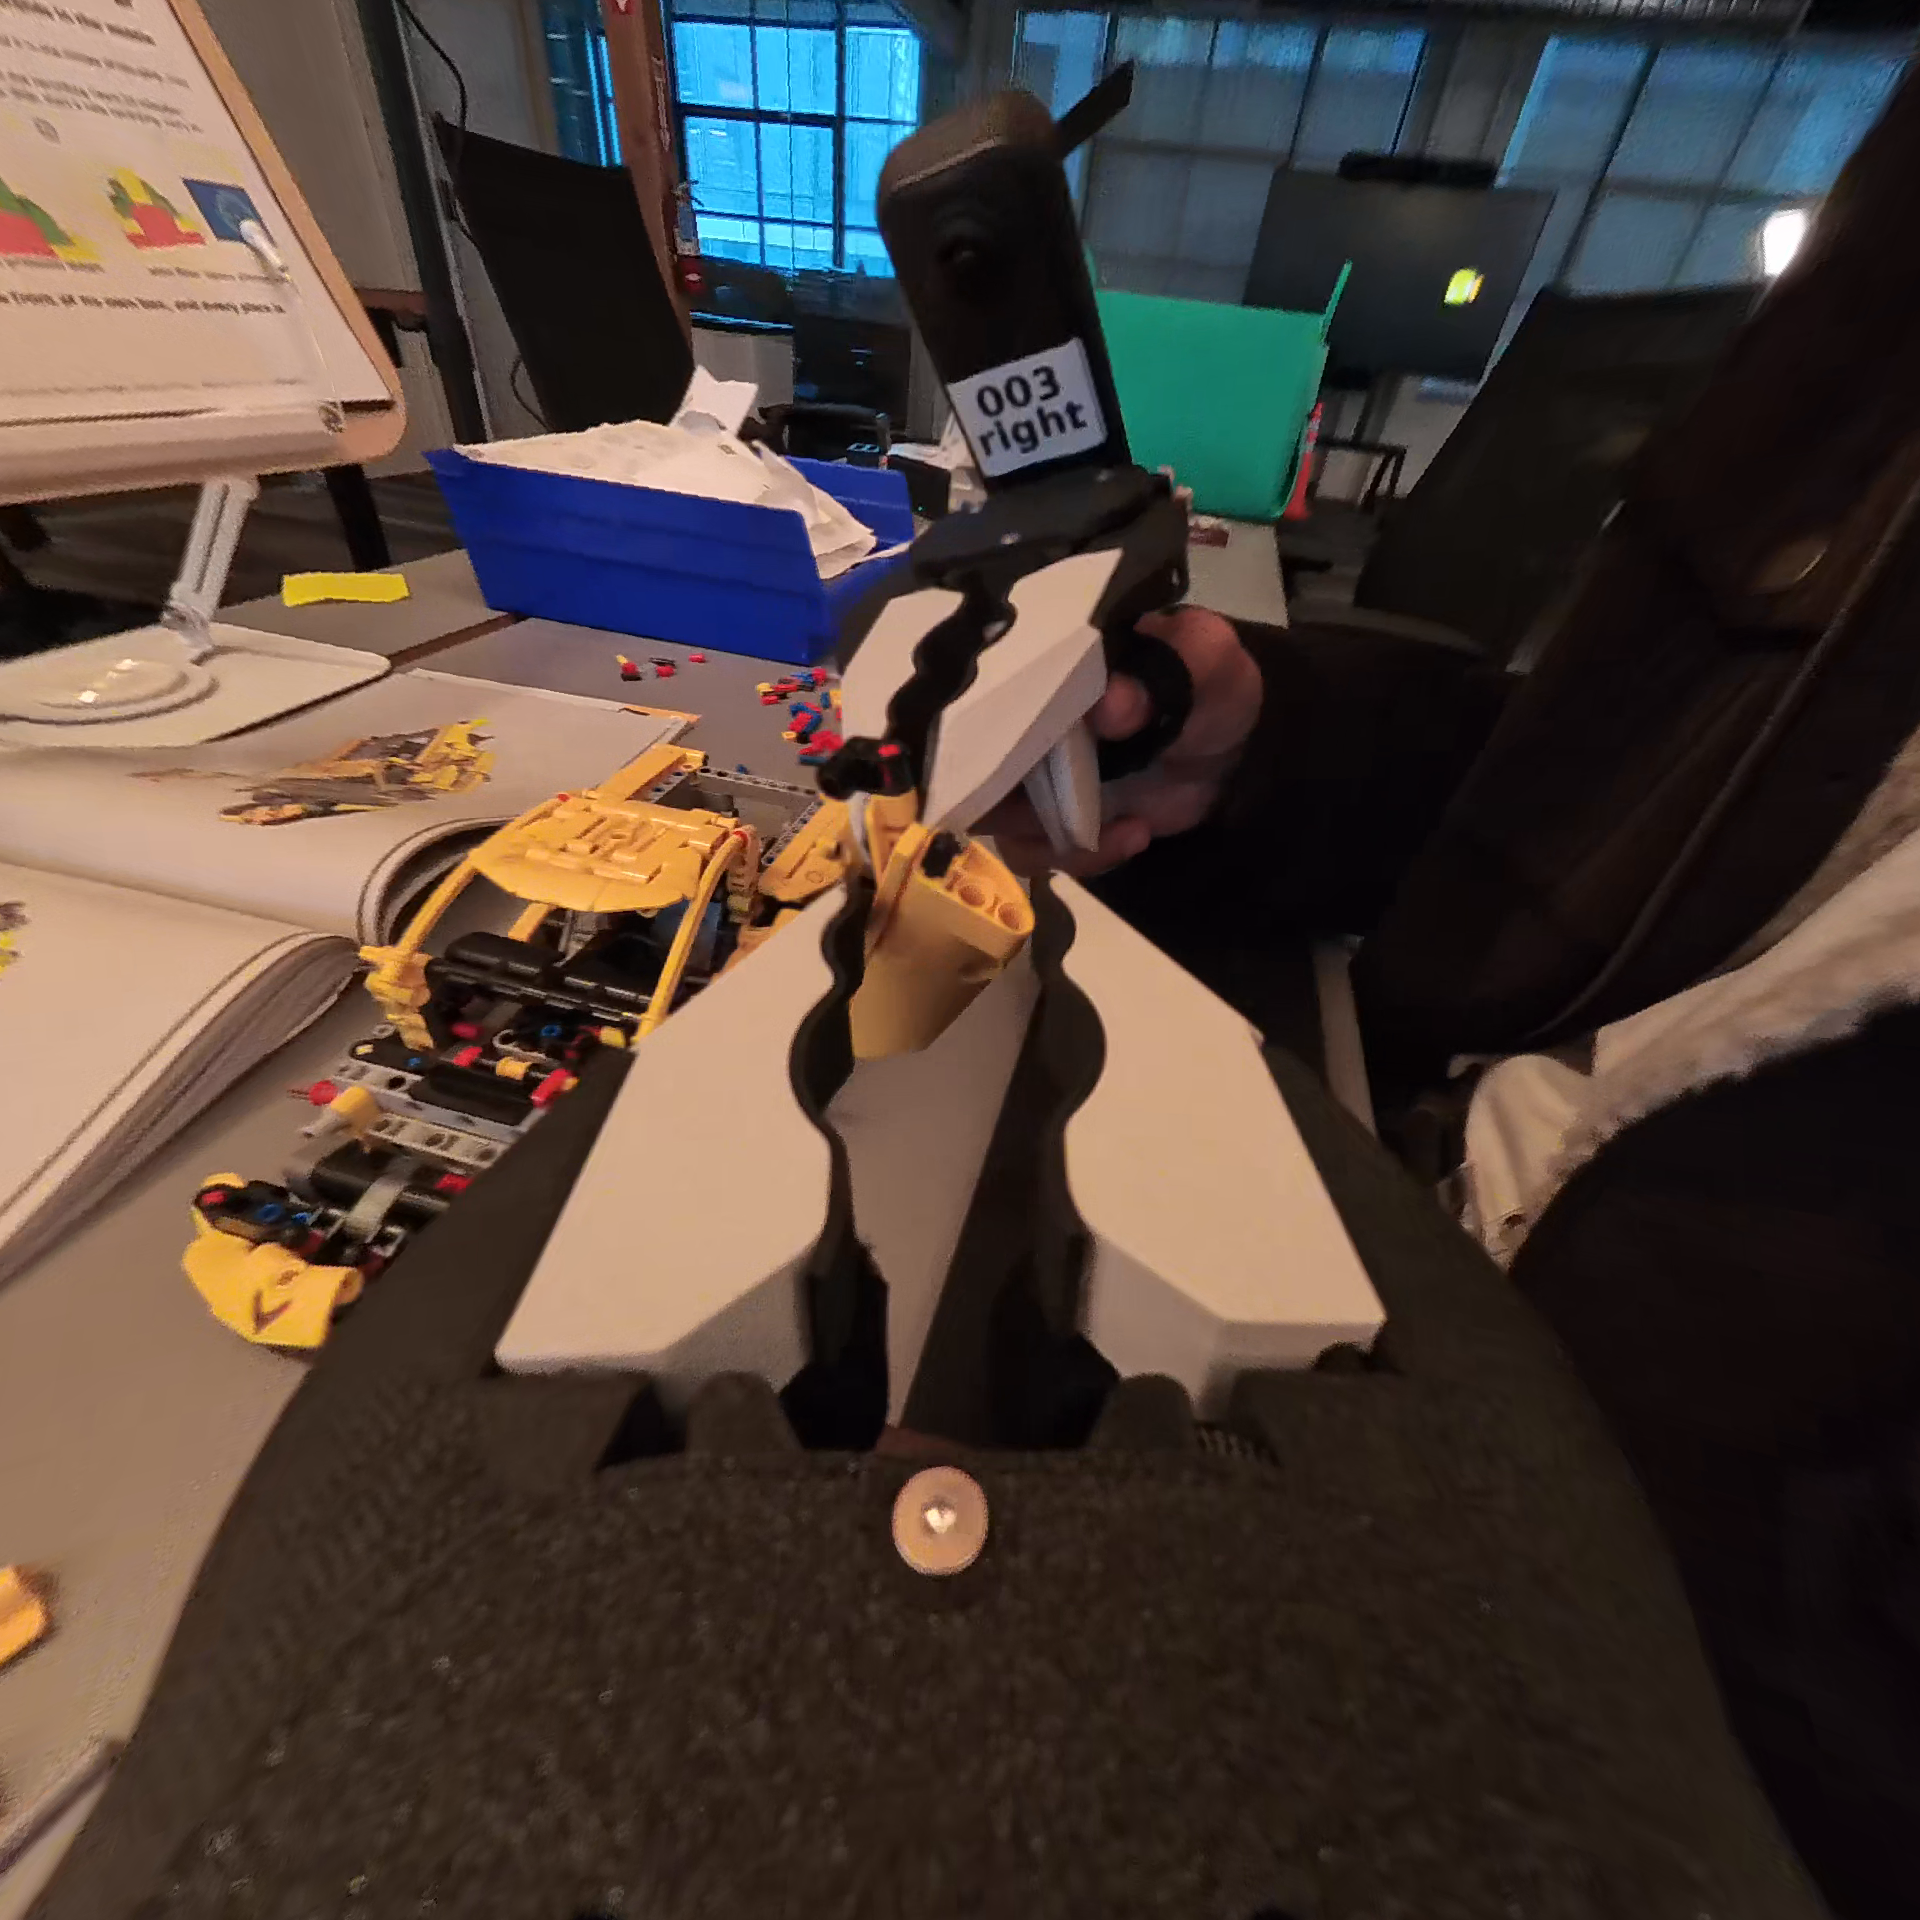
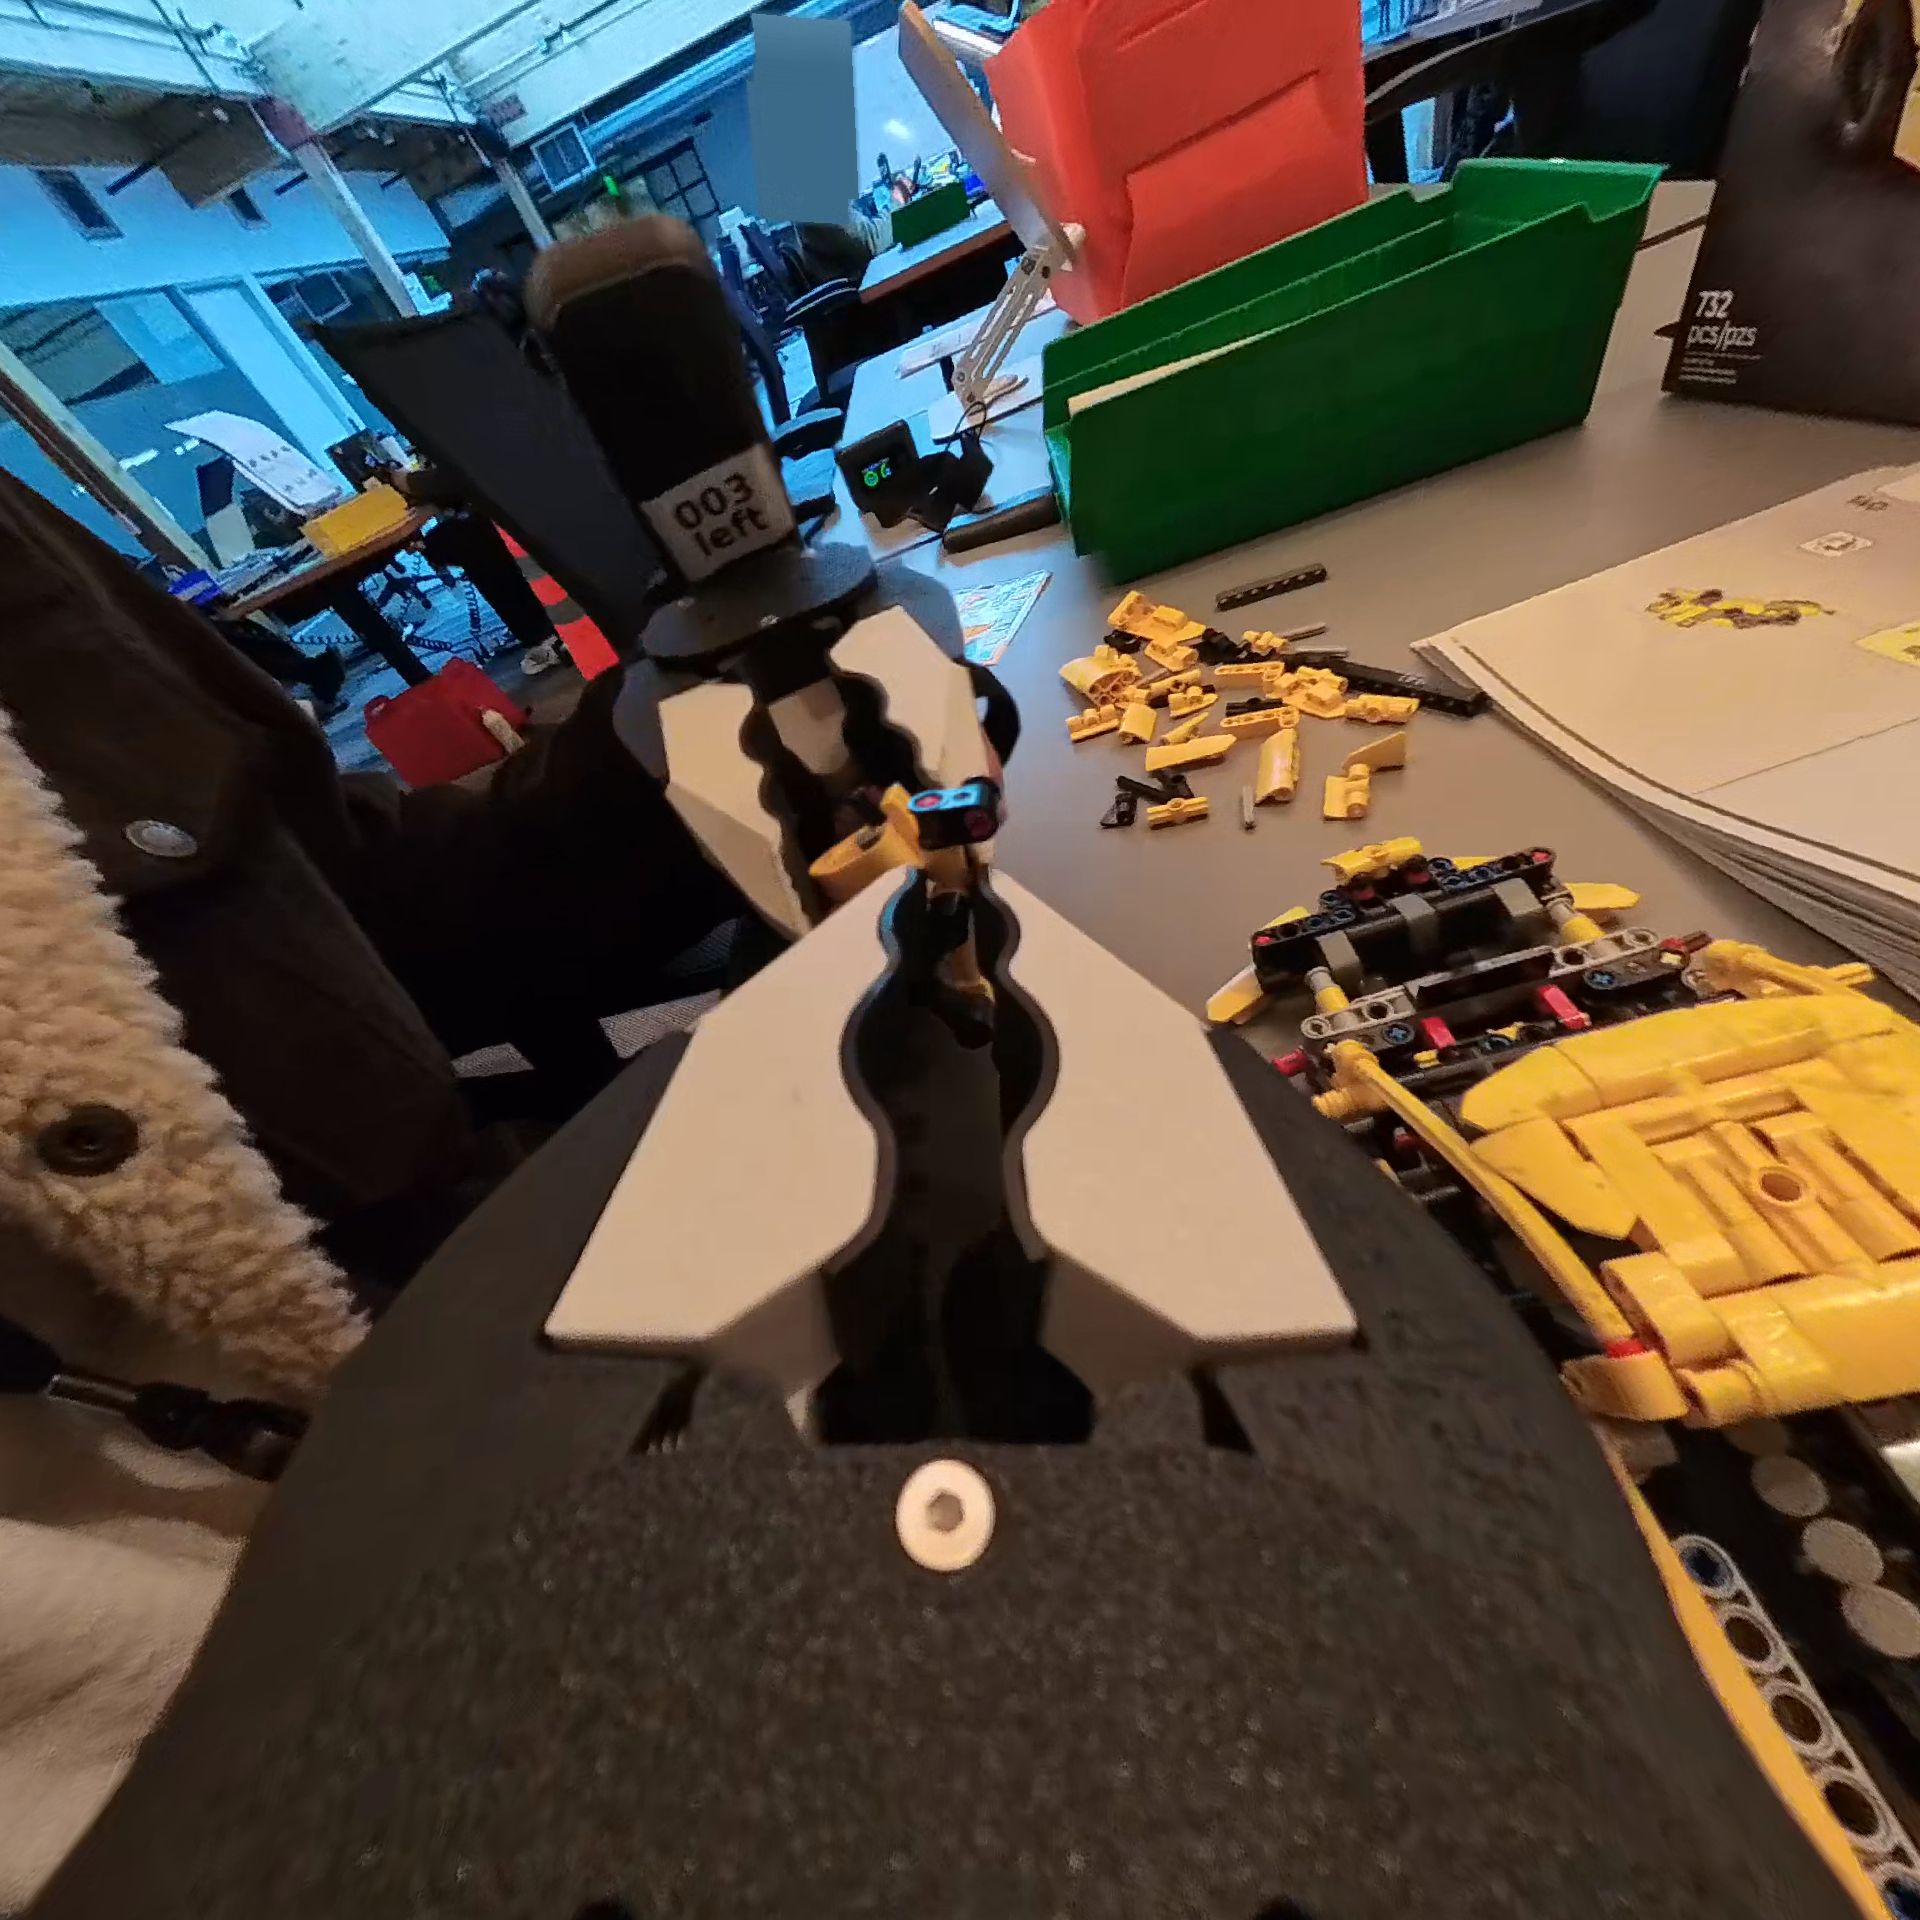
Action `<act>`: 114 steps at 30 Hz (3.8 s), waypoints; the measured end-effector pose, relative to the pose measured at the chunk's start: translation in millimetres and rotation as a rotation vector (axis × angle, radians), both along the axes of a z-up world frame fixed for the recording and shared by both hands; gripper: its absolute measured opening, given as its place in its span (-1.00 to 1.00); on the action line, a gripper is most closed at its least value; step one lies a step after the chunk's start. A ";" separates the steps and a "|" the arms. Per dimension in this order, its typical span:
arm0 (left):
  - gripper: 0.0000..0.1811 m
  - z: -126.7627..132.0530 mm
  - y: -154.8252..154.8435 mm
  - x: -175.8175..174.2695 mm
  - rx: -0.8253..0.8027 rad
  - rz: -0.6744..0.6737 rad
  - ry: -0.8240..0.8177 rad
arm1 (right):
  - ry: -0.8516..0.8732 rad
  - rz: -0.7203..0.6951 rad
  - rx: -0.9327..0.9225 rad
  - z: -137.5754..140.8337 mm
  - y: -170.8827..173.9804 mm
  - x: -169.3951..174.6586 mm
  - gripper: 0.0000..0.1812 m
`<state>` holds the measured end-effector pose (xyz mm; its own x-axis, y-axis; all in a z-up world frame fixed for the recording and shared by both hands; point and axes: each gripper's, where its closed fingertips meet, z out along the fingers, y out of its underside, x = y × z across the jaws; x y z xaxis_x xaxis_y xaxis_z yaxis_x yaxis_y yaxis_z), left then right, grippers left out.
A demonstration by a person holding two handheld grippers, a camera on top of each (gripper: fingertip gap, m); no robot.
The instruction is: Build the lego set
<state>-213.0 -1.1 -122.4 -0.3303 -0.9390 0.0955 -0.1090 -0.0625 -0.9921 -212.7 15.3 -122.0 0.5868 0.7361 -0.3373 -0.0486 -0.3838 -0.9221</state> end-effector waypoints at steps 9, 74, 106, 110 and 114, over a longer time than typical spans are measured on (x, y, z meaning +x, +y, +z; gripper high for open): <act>-0.68 10.7 6.1 0.6 -0.228 -0.017 -0.017 | -0.050 -0.017 0.048 1.8 -0.1 -2.6 -0.90; -0.57 -2.8 10.6 21.0 -0.220 0.191 0.053 | 0.142 -0.209 0.093 15.2 16.8 31.2 -0.94; -0.67 10.5 12.8 1.6 -0.043 0.098 -0.050 | 0.055 0.153 -0.265 -2.7 -9.4 26.9 -0.60; -0.68 -2.3 6.8 4.0 0.071 0.103 -0.003 | 0.126 0.113 -0.271 -0.7 1.6 24.1 -0.63; -0.68 -2.7 8.0 3.6 0.082 0.106 0.000 | 0.177 0.098 -0.254 5.2 4.2 17.6 -0.71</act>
<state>-209.4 6.9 -125.1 -0.2287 -0.9734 0.0169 -0.1062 0.0077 -0.9943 -195.1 19.5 -116.8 0.4330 0.6653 -0.6081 -0.1507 -0.6118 -0.7766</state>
